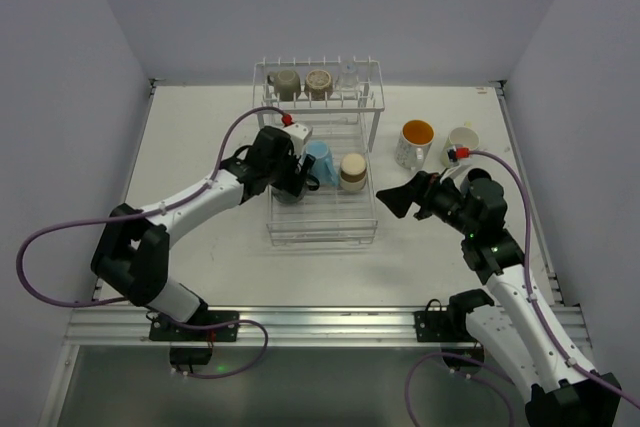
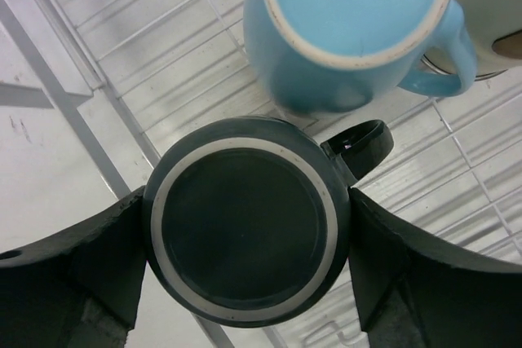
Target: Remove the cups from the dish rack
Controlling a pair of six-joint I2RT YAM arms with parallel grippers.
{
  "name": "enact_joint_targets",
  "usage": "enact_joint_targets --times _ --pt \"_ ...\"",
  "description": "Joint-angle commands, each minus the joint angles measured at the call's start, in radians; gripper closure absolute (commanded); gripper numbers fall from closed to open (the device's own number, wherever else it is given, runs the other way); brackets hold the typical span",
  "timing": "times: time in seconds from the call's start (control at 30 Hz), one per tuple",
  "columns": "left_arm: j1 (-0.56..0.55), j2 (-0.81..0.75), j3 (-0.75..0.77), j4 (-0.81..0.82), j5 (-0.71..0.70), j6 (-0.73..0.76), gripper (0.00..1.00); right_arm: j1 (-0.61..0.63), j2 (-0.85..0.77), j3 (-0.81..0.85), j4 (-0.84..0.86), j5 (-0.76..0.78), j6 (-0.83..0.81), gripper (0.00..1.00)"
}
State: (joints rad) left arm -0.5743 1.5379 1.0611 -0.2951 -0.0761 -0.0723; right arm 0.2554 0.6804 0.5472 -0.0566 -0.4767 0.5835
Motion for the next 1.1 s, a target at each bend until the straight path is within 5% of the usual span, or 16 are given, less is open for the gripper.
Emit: enact_joint_targets --times 0.0,0.17,0.47,0.8,1.07 --pt "0.001 -0.053 -0.023 -0.006 0.041 -0.046 0.35 0.002 -0.001 -0.006 0.017 -0.048 0.002 0.01" --pt "-0.006 -0.137 -0.024 -0.001 0.071 -0.083 0.66 0.008 -0.012 -0.015 0.031 -0.059 0.028 0.01" --pt "-0.006 -0.291 -0.023 -0.004 0.082 -0.176 0.92 0.061 0.014 -0.058 0.219 -0.1 0.147 0.07" --pt "-0.007 -0.481 -0.084 0.186 0.268 -0.513 0.96 0.183 0.114 -0.086 0.54 -0.132 0.188 0.24" --pt "-0.009 -0.607 -0.182 0.375 0.38 -0.812 0.95 0.286 0.252 -0.01 0.676 -0.2 0.135 0.16"
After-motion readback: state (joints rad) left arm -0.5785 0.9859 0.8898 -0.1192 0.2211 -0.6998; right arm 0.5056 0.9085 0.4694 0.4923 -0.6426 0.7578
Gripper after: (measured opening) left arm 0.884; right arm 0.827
